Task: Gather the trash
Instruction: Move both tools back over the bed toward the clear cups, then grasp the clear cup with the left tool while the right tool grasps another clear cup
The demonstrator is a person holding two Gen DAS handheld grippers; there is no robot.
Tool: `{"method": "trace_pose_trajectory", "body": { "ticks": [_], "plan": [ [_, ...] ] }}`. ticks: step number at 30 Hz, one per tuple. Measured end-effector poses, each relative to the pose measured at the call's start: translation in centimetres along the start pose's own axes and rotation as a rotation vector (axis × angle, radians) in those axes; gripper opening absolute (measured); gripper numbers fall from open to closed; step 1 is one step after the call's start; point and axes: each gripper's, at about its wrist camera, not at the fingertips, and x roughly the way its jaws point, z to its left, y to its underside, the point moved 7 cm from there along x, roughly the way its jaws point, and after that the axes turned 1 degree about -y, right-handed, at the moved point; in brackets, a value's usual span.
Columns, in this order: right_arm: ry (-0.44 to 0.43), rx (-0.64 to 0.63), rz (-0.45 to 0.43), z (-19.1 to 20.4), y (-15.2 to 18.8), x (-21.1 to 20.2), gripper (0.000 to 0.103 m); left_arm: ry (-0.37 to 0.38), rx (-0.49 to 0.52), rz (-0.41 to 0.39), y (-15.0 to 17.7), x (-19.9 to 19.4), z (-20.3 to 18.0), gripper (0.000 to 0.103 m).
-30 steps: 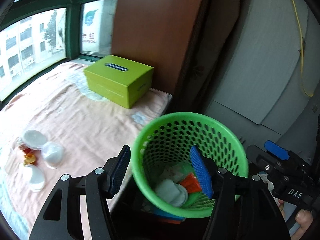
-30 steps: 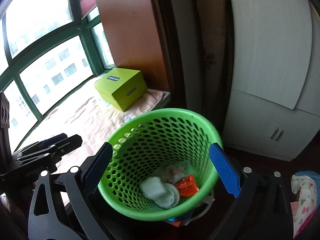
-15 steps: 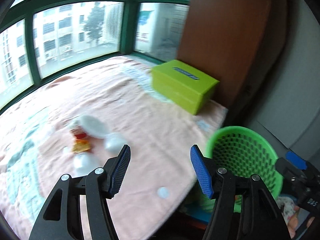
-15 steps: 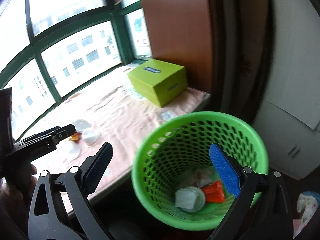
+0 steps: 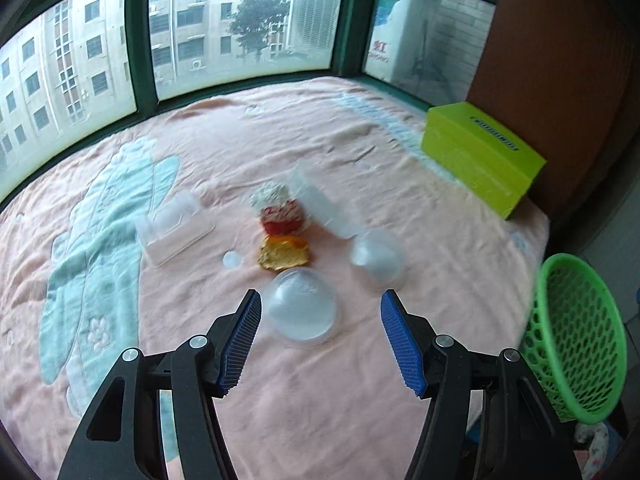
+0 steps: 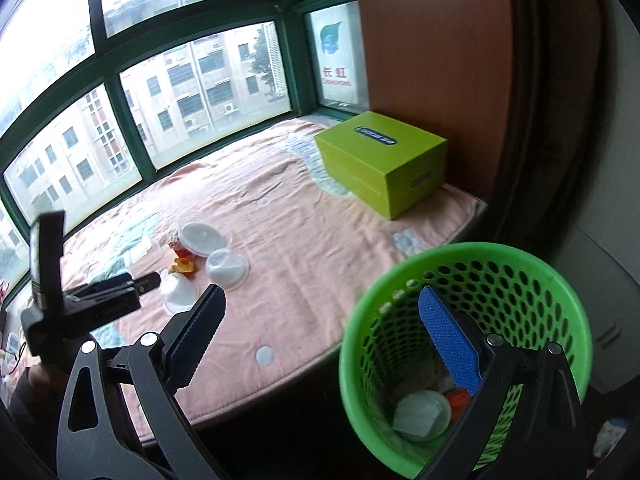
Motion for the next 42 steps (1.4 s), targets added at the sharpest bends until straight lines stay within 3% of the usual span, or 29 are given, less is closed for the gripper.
{"method": "trace_pose_trajectory", "body": {
  "ticks": [18,22,31,42],
  "plan": [
    [-0.031,-0.042,0.079,2.9,0.5,4.3,0.096,0.004,-0.039,0.082,0.7,6.0,1.4,0.059],
    [-0.034,-0.048,0.091,3.3,0.6,5.0,0.096,0.022,-0.032,0.081,0.6,6.3,1.1,0.053],
    [-0.056,-0.073,0.117,4.7,0.7,6.9,0.096,0.031,-0.046,0.056,0.5,4.3,2.0,0.052],
    [-0.124,-0.151,0.159,9.7,1.0,11.8,0.096,0.012,-0.100,-0.031,-0.5,-0.4,5.2,0.052]
  ]
}}
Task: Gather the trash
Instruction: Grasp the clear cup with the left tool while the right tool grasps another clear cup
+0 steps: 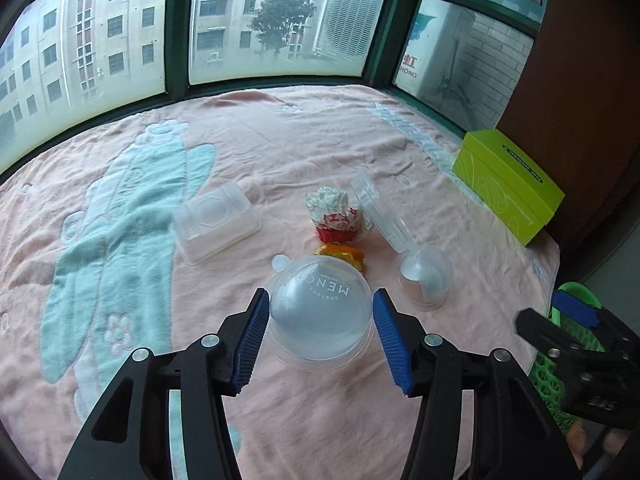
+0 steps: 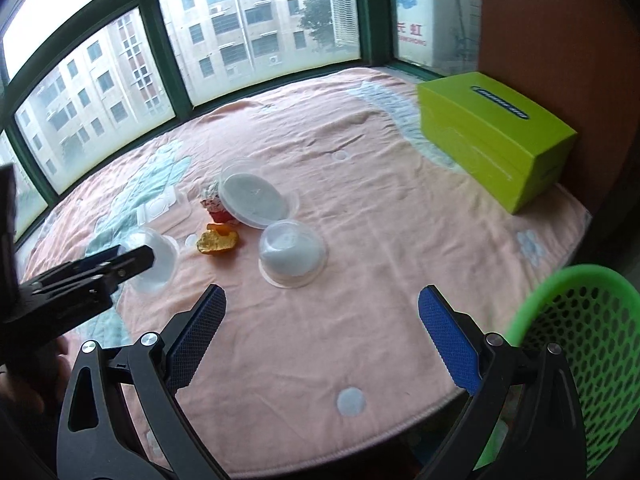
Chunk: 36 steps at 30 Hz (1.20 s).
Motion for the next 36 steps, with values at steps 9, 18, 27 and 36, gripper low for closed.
{"method": "trace_pose_trajectory", "body": {
  "ticks": [9,18,27,36],
  "plan": [
    [0.009,-0.047,0.053,1.8,-0.8,5.5,0.091,-0.013,-0.035,-0.020,-0.1,-1.7,2.1,0.052],
    [0.039,-0.056,0.108,1.9,-1.3,9.3,0.078,-0.009,-0.047,-0.018,0.0,-1.8,2.6,0.052],
    [0.034,-0.051,0.143,1.7,-0.7,10.3,0.058,-0.006,-0.046,-0.015,0.3,-1.8,2.3,0.052],
    [0.007,-0.058,0.100,2.3,-0.4,7.1,0.058,0.000,-0.039,-0.033,0.2,-2.6,1.6,0.052]
  ]
}}
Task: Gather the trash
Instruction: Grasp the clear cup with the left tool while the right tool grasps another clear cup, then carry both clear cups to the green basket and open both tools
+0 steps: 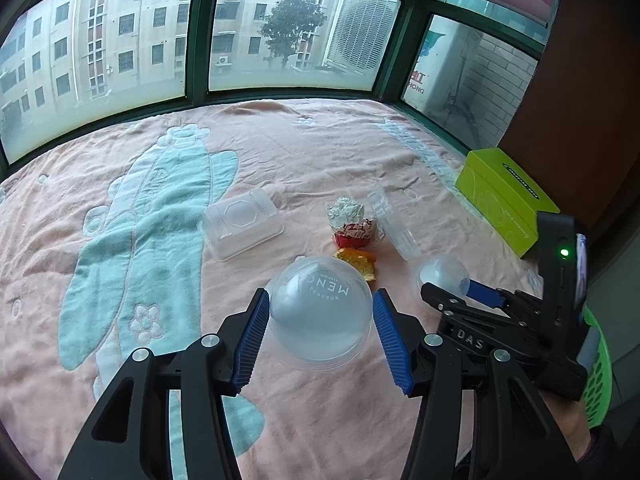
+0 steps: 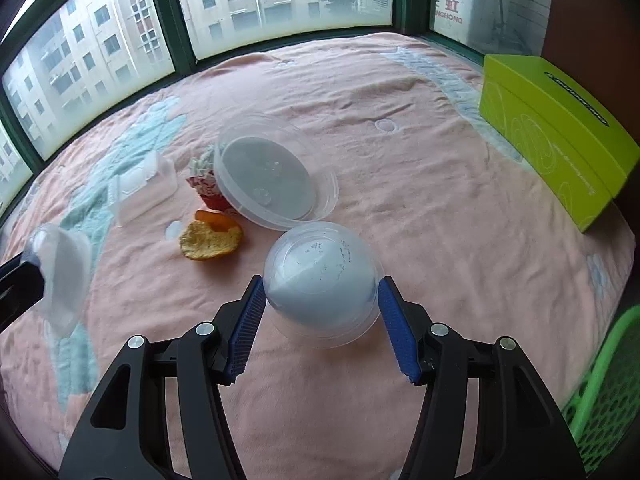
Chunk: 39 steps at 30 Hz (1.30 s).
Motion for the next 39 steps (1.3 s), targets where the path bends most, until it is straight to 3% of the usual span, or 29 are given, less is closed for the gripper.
{"method": "trace_pose_trajectory", "body": {
  "ticks": [15,39],
  "plan": [
    [0.036,0.061,-0.110,-3.2,2.7,-9.8,0.058,0.086,0.063,-0.032,0.2,-2.0,-5.0,0.052],
    [0.263,0.333,-0.175,-16.9,12.4,-20.8,0.058,0.310,0.294,-0.037,2.1,-4.3,-21.0,0.052]
  ]
}}
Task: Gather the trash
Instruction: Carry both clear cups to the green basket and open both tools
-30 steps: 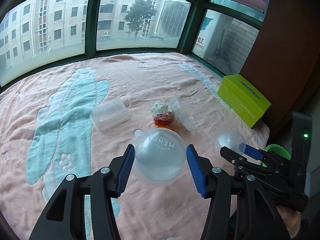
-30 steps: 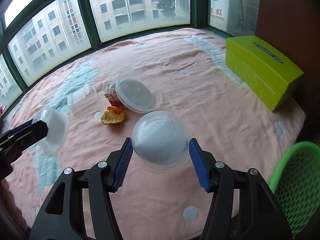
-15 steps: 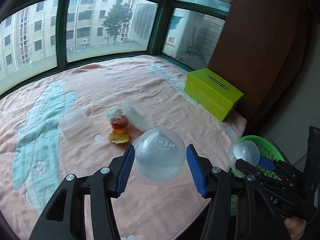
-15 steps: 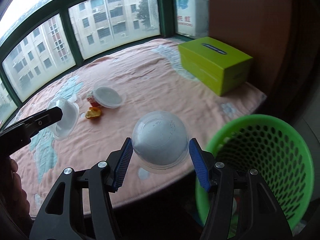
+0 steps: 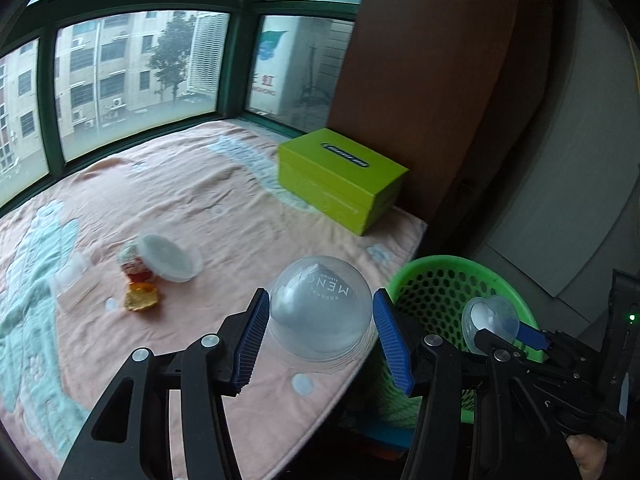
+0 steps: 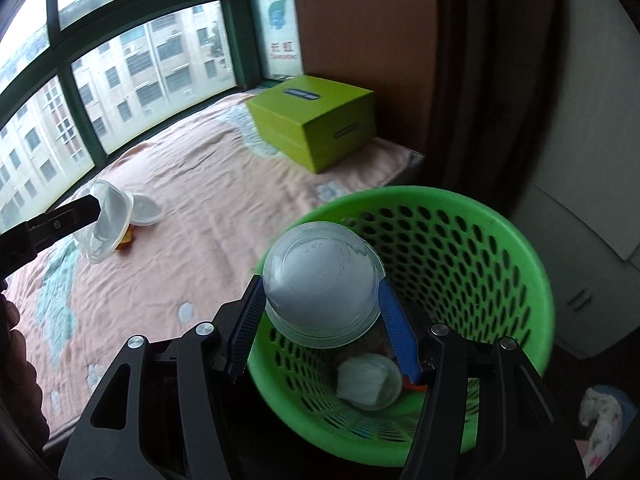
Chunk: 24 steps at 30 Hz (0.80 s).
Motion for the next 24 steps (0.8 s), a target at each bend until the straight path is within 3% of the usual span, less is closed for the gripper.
{"method": "trace_pose_trajectory", "body": {
  "ticks": [5,8,15,24],
  "plan": [
    [0.021,0.051,-0.004,-2.2,0.4,-0.7,0.059,0.041,0.039,-0.001,-0.6,0.4,-2.8,0.052],
    [0.034,0.075,-0.019,-3.4,0.5,-1.3,0.068,0.059,0.060,0.001,-0.8,0.7,-4.1,0.052],
    [0.056,0.119,-0.045,-5.6,0.5,-2.8,0.068,0.103,0.097,0.018,-0.9,1.7,-7.2,0.052],
    [0.081,0.165,-0.087,-7.9,0.5,-4.4,0.074,0.147,0.148,0.086,0.6,3.6,-10.6,0.052]
  ]
}}
